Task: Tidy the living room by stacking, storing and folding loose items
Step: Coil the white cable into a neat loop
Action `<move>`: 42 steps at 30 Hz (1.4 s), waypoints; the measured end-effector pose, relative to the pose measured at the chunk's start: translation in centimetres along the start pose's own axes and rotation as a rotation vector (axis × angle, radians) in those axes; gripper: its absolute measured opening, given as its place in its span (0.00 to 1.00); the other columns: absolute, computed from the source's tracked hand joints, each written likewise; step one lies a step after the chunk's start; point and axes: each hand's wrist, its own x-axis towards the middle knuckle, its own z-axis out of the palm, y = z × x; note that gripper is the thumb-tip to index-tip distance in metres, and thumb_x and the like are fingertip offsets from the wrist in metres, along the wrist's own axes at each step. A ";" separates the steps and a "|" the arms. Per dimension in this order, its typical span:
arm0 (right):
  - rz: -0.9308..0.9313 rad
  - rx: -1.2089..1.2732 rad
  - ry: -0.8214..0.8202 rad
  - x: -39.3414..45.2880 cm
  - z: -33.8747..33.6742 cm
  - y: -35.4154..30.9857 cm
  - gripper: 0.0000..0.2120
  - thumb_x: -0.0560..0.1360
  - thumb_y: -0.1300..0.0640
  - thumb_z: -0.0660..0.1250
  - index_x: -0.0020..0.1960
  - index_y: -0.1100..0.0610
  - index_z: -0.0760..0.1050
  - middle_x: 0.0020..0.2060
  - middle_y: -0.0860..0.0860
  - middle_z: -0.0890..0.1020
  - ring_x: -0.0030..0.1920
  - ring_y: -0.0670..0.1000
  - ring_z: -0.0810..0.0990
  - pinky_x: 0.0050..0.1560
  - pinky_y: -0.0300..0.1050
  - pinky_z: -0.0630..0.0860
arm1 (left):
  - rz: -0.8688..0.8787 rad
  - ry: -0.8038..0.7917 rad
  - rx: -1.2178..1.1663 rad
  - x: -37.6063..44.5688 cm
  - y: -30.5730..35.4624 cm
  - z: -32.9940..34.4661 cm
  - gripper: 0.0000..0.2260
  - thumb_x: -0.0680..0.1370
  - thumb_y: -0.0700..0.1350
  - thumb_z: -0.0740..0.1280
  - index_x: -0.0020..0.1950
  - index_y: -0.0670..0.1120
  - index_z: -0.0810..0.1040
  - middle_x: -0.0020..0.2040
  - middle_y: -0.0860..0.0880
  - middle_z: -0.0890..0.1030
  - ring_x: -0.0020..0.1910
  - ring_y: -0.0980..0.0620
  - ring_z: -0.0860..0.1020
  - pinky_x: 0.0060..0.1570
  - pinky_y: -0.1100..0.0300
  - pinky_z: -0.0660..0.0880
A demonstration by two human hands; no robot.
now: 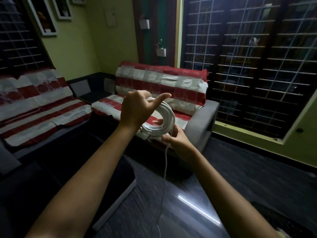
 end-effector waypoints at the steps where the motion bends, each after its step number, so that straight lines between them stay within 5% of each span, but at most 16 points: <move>1: -0.016 0.042 0.029 0.0 0.2 0.1 0.41 0.63 0.45 0.78 0.70 0.57 0.66 0.63 0.53 0.77 0.65 0.53 0.75 0.64 0.47 0.73 | -0.031 0.040 -0.043 0.1 0.3 0.0 0.28 0.72 0.66 0.65 0.23 0.49 0.62 0.19 0.54 0.64 0.19 0.57 0.64 0.25 0.66 0.60; 9: -0.090 0.359 0.256 -0.9 3.7 -0.1 0.45 0.57 0.45 0.81 0.66 0.61 0.67 0.57 0.57 0.80 0.60 0.56 0.79 0.56 0.45 0.77 | -0.322 0.326 -0.384 0.8 2.1 0.5 0.28 0.70 0.66 0.62 0.23 0.47 0.60 0.19 0.56 0.61 0.18 0.57 0.63 0.24 0.71 0.62; 14: -0.080 0.324 0.354 -1.0 5.1 -0.9 0.50 0.48 0.35 0.80 0.64 0.49 0.64 0.51 0.44 0.82 0.53 0.40 0.81 0.49 0.34 0.77 | -0.477 0.440 -0.537 0.4 2.7 1.5 0.29 0.71 0.64 0.66 0.23 0.44 0.62 0.18 0.56 0.64 0.19 0.58 0.63 0.26 0.70 0.64; 17: -0.131 0.317 0.413 -0.4 5.4 -1.0 0.55 0.53 0.36 0.79 0.72 0.49 0.56 0.59 0.46 0.79 0.58 0.39 0.78 0.53 0.34 0.77 | -0.628 0.486 -0.595 -0.2 2.8 2.1 0.27 0.75 0.59 0.66 0.24 0.43 0.65 0.21 0.52 0.67 0.22 0.58 0.67 0.30 0.69 0.69; 21: -0.185 0.463 0.587 0.4 6.2 -1.5 0.39 0.68 0.53 0.76 0.73 0.48 0.58 0.54 0.45 0.82 0.60 0.47 0.78 0.67 0.54 0.71 | -0.825 0.462 -0.703 -2.7 2.7 3.3 0.26 0.76 0.64 0.60 0.30 0.44 0.72 0.24 0.50 0.72 0.26 0.53 0.72 0.34 0.59 0.73; 24: -0.248 0.491 0.674 0.5 5.9 -1.7 0.21 0.72 0.62 0.72 0.62 0.53 0.70 0.47 0.49 0.83 0.50 0.49 0.83 0.55 0.49 0.78 | -0.987 0.457 -0.839 -4.9 2.7 4.0 0.24 0.79 0.62 0.56 0.38 0.45 0.77 0.25 0.54 0.74 0.24 0.59 0.74 0.31 0.62 0.72; 26: -0.267 0.367 0.660 0.8 4.8 -1.5 0.15 0.72 0.62 0.72 0.56 0.54 0.74 0.44 0.52 0.81 0.42 0.50 0.82 0.45 0.47 0.79 | -1.041 0.368 -0.795 -6.4 2.0 4.3 0.24 0.80 0.62 0.53 0.44 0.45 0.79 0.34 0.53 0.80 0.34 0.59 0.80 0.38 0.61 0.75; 28: -0.223 0.051 0.624 1.5 3.0 -1.2 0.13 0.69 0.59 0.74 0.50 0.47 0.75 0.40 0.53 0.80 0.39 0.53 0.79 0.42 0.55 0.78 | -0.983 0.287 -0.578 -7.7 0.4 4.3 0.29 0.78 0.66 0.51 0.54 0.43 0.77 0.46 0.49 0.81 0.50 0.49 0.81 0.50 0.57 0.75; 30: -0.136 -0.362 0.504 2.2 1.2 -1.8 0.13 0.66 0.58 0.72 0.46 0.45 0.74 0.39 0.52 0.80 0.39 0.56 0.80 0.41 0.60 0.79 | -0.726 0.277 -0.420 -8.4 -0.8 3.0 0.35 0.73 0.72 0.51 0.62 0.44 0.72 0.54 0.50 0.78 0.57 0.50 0.77 0.57 0.55 0.72; 32: 0.001 -0.744 0.244 2.6 0.2 -3.3 0.16 0.68 0.58 0.72 0.53 0.50 0.72 0.43 0.51 0.80 0.42 0.54 0.80 0.42 0.54 0.79 | -0.317 0.153 -0.261 -8.0 -1.5 1.4 0.38 0.70 0.72 0.58 0.70 0.46 0.66 0.65 0.52 0.73 0.63 0.56 0.72 0.64 0.55 0.67; 35: 0.073 -1.106 -0.151 3.4 1.1 -5.0 0.28 0.72 0.56 0.72 0.66 0.60 0.64 0.54 0.52 0.76 0.50 0.49 0.74 0.45 0.42 0.69 | 0.008 -0.337 -0.027 -6.7 -1.6 1.1 0.48 0.63 0.74 0.64 0.76 0.55 0.54 0.75 0.53 0.61 0.70 0.54 0.65 0.68 0.45 0.60; 37: 0.054 -1.315 -0.312 3.7 2.5 -5.7 0.31 0.74 0.56 0.68 0.71 0.66 0.59 0.60 0.58 0.75 0.54 0.53 0.75 0.47 0.40 0.67 | -0.115 -0.644 -0.158 -6.5 -1.8 1.8 0.51 0.60 0.67 0.74 0.76 0.62 0.49 0.75 0.51 0.61 0.69 0.50 0.68 0.64 0.50 0.68; 39: 0.109 -1.434 -0.402 4.0 3.1 -5.7 0.39 0.75 0.56 0.69 0.74 0.70 0.50 0.62 0.60 0.74 0.57 0.55 0.76 0.49 0.35 0.65 | -0.316 -0.773 -0.402 -6.8 -2.0 2.6 0.56 0.61 0.53 0.81 0.76 0.63 0.44 0.72 0.46 0.66 0.65 0.50 0.72 0.61 0.57 0.73; 42: 0.275 -1.415 -0.533 4.2 3.1 -5.7 0.64 0.64 0.51 0.79 0.74 0.69 0.33 0.62 0.56 0.72 0.53 0.51 0.75 0.51 0.37 0.71 | -0.601 -0.945 -0.684 -6.9 -2.2 3.0 0.55 0.68 0.49 0.75 0.76 0.58 0.32 0.76 0.40 0.59 0.70 0.45 0.68 0.63 0.57 0.70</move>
